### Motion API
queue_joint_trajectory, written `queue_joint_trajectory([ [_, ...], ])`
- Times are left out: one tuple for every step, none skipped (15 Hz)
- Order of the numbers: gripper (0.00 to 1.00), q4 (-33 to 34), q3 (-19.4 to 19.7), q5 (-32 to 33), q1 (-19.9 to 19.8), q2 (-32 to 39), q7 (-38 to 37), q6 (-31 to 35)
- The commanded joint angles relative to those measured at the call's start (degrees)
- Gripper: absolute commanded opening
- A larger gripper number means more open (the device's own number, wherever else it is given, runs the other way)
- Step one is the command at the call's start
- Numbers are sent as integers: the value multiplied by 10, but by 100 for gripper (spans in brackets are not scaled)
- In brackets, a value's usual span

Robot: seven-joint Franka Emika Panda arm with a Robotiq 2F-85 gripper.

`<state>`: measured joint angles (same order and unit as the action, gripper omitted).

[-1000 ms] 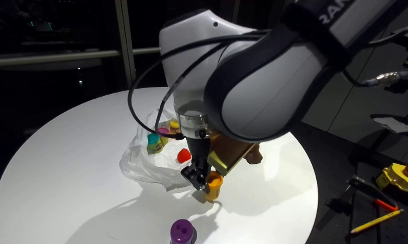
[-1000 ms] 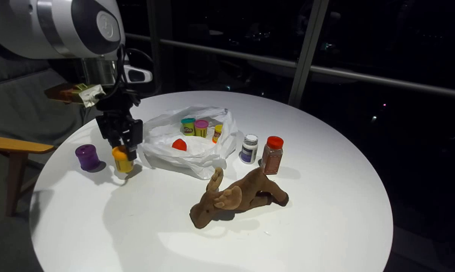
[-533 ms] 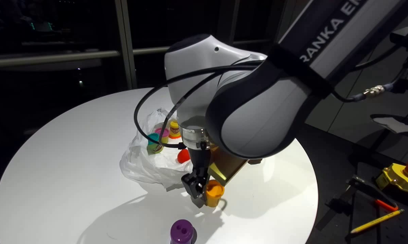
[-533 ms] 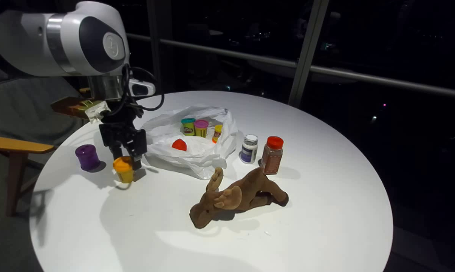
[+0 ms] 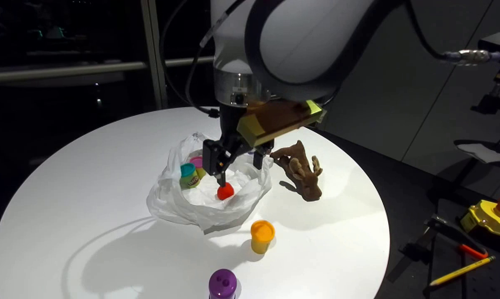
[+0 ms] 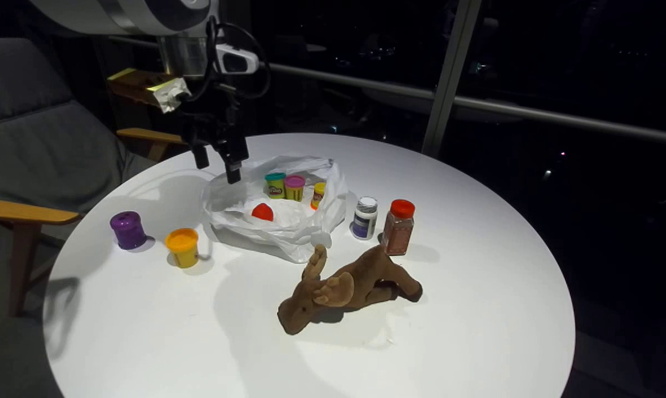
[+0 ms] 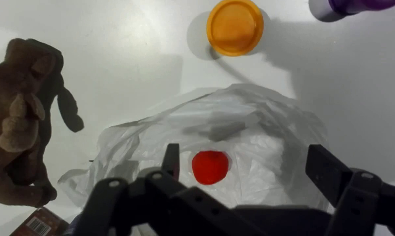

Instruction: Remove all the contents from the white plastic bag and put them on the table

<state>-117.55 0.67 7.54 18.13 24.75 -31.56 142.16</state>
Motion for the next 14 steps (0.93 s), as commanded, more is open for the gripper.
queue_joint_trajectory([
  [100,59,-18,-64,-52,30,56,-10],
  [100,73,-20,-80,-64,42,70,-12],
  [100,87,-22,-94,-74,55,85,-16],
  [100,100,-23,-102,-81,68,97,-20],
  [100,115,-23,-108,-88,84,108,-25],
  [100,127,-28,-117,-95,95,122,-33],
  [100,141,-29,-120,-100,110,133,-39],
  [100,149,-35,-126,-104,118,147,-42],
  [100,160,-35,-126,-105,130,151,-45],
  [100,171,-33,-122,-102,140,151,-47],
  [100,178,-34,-123,-101,147,155,-48],
  [100,185,-36,-122,-100,155,157,-49],
  [100,190,-31,-114,-94,162,153,-49],
  [100,193,-24,-104,-85,168,146,-44],
])
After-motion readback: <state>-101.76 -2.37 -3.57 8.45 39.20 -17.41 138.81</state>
